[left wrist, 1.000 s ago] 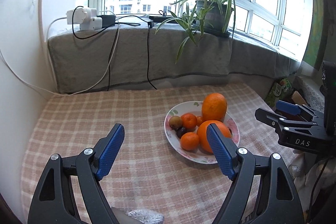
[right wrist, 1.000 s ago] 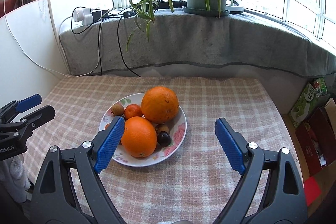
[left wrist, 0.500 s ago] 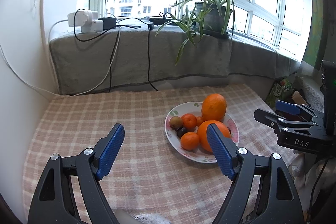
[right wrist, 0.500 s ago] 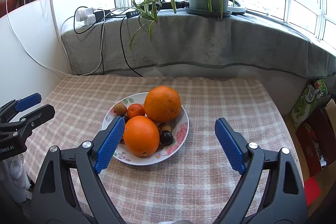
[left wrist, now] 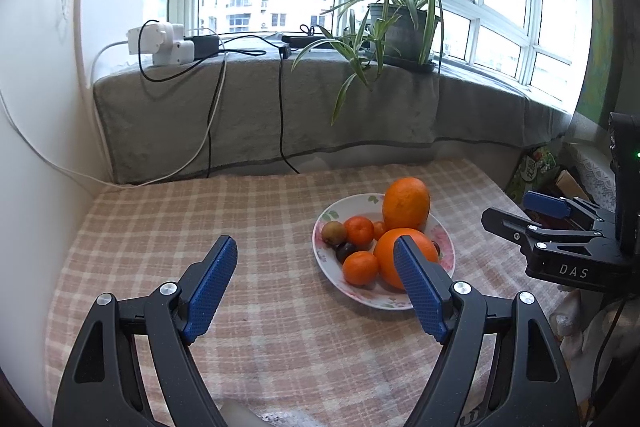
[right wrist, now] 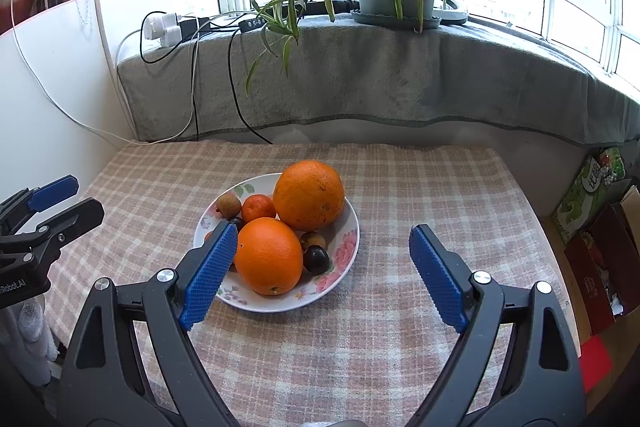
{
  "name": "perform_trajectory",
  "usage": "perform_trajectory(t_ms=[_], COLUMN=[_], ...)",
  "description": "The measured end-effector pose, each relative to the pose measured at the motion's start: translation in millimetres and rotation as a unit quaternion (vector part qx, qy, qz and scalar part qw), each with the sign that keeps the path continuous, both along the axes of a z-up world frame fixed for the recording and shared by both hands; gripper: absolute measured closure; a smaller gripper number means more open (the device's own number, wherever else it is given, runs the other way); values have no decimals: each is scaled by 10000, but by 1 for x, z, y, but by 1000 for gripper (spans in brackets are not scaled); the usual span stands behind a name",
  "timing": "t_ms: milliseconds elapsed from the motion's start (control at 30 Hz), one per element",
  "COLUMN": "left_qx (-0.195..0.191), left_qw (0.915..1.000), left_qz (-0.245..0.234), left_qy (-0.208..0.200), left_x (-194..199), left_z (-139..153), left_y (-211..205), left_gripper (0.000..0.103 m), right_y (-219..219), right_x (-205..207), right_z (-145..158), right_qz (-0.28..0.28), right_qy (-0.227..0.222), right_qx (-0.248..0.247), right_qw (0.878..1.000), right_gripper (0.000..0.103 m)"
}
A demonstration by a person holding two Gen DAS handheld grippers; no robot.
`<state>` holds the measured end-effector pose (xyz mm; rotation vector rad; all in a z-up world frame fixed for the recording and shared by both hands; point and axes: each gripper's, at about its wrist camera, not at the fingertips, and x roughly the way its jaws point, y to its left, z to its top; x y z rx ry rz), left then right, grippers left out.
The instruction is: Organize fruits
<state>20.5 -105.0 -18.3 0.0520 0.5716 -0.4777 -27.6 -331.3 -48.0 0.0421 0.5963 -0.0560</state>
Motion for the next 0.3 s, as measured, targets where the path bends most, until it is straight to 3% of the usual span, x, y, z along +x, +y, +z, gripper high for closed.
perform_trajectory(t_ms=[300], left_qx=[46], left_qw=[9999], left_qz=[-6], left_qy=[-120], left_x=[-2], left_z=[0], left_y=[1], left_gripper=[22], right_y=[0], right_x=[1], right_z=[-1], right_qz=[0], right_qy=[22], right_qx=[10], right_qw=[10000], right_gripper=[13])
